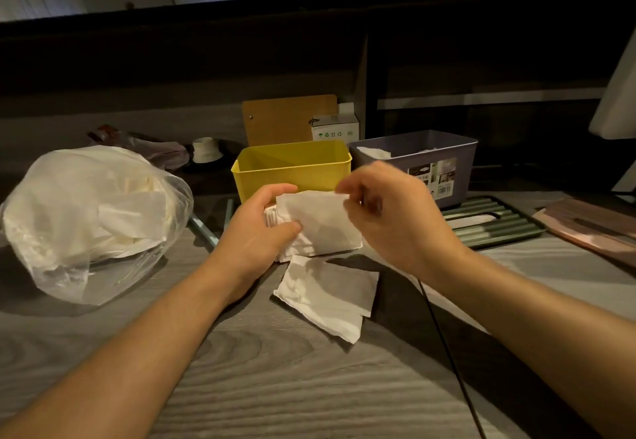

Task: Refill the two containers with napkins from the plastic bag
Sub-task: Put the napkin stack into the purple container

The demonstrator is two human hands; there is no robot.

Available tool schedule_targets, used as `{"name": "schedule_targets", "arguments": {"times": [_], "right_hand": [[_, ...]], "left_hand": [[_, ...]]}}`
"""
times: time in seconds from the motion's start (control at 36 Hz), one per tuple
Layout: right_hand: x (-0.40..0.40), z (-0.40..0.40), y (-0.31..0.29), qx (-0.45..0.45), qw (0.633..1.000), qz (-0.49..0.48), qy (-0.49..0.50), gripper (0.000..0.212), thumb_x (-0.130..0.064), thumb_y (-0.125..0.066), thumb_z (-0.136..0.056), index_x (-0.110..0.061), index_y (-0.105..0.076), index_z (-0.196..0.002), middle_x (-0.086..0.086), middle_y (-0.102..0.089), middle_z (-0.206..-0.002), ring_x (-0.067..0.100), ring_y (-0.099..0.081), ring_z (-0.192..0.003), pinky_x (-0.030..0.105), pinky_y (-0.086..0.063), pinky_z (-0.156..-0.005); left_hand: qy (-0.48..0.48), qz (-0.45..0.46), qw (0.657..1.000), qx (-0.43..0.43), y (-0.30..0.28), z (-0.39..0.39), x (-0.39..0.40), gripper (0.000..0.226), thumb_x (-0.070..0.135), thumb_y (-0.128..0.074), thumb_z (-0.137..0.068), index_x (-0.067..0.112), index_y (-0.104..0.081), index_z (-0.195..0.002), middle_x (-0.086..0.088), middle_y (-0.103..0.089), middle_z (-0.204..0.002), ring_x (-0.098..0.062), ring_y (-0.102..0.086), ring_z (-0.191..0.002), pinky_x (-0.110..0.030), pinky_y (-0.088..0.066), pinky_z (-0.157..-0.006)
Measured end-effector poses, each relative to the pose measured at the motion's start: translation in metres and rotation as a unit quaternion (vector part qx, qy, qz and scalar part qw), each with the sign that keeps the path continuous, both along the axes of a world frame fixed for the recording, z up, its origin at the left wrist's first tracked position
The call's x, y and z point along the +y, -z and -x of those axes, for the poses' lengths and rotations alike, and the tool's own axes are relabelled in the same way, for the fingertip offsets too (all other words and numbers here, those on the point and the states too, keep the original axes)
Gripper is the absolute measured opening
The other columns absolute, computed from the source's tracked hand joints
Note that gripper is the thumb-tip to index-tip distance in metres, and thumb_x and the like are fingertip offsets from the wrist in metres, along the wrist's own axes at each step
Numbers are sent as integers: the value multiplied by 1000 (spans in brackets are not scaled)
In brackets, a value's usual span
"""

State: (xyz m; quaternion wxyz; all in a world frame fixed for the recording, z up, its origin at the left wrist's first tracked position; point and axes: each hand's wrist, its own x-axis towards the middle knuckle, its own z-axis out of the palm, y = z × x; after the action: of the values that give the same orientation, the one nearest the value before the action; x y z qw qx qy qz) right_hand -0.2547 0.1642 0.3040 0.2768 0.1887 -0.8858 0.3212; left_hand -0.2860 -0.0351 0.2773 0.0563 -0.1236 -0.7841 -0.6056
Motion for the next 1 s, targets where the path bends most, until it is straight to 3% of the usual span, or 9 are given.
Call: {"name": "schedule_targets", "arguments": {"times": [0.06, 0.14, 0.31, 0.44, 0.53, 0.64, 0.72, 0.83, 1.0], "right_hand": [[-1, -12, -4, -110, 989, -99, -27, 22, -37, -65, -94, -25, -72, -112, -15, -62, -97, 5, -59, -86, 24, -54, -78], [-8, -24, 0, -262, 934, -240, -44, 56, -65, -65, -84, -33, -61, -130, -11, -56, -118, 9, -54, -104, 32, -52, -91], [-16, -29, -3, -323, 927, -184, -56, 49, -52, -77, -80, -35, -61, -123, -14, -61, -116, 9, -55, -103, 31, -50, -90], [-12, -26, -1, -334, 936, -79, -80, 33, -29, -79, -83, -37, -57, -107, -17, -56, -104, 5, -56, -92, 22, -51, -74], [-5, -21, -1, -336, 937, -23, -95, 40, -19, -79, -84, -41, -58, -110, -16, -55, -107, 7, -57, -95, 25, -55, -79], [2, -14, 1, -315, 937, 69, -136, 47, -12, -73, -89, -39, -56, -124, -6, -69, -104, 12, -68, -95, 34, -60, -86], [8, -7, 0, -244, 960, 63, -118, 40, -12, -67, -94, -33, -57, -126, -9, -68, -107, 9, -66, -98, 27, -60, -83], [12, 0, 3, -163, 978, 69, -106, 31, -11, -63, -96, -36, -60, -115, -21, -62, -111, -9, -57, -100, 6, -51, -76], [13, 6, 8, -138, 983, 57, -102, 33, -11, -59, -99, -40, -58, -116, -26, -60, -108, -14, -55, -99, 6, -49, -77]], "left_hand": [[2, -14, 1000, -3, 0, 0, 0, 48, -4, -65, -91, 26, -59, -128, -7, -70, -116, -21, -73, -98, -36, -61, -77], [4, -19, 1000, -8, -1, -1, 0, 46, -4, -64, -92, 25, -60, -127, -5, -70, -116, -17, -74, -95, -29, -61, -72], [0, -6, 1000, -5, -1, -2, 1, 46, -3, -65, -91, 27, -61, -126, -4, -72, -111, -15, -74, -92, -31, -61, -72], [7, -16, 1000, -16, -3, -3, 1, 47, -4, -65, -91, 29, -61, -124, -3, -70, -113, -16, -73, -95, -42, -63, -79], [15, -23, 999, -23, -3, -3, 2, 44, -2, -66, -92, 30, -63, -122, -4, -70, -114, -19, -73, -95, -45, -63, -78], [19, -26, 999, -27, -2, -2, 1, 40, 0, -65, -92, 30, -65, -119, -2, -72, -112, -23, -72, -100, -47, -62, -81], [25, -23, 999, -40, -4, -1, 0, 38, 2, -59, -96, 31, -65, -119, 3, -71, -115, -20, -70, -104, -44, -62, -84], [14, -14, 998, -53, -8, -5, 3, 40, 5, -44, -100, 33, -66, -118, 5, -67, -115, -19, -65, -106, -37, -60, -79], [11, -43, 996, -72, -12, -10, 6, 28, 29, -44, -107, 33, -72, -111, 6, -70, -115, -19, -64, -112, -44, -56, -95]]}}
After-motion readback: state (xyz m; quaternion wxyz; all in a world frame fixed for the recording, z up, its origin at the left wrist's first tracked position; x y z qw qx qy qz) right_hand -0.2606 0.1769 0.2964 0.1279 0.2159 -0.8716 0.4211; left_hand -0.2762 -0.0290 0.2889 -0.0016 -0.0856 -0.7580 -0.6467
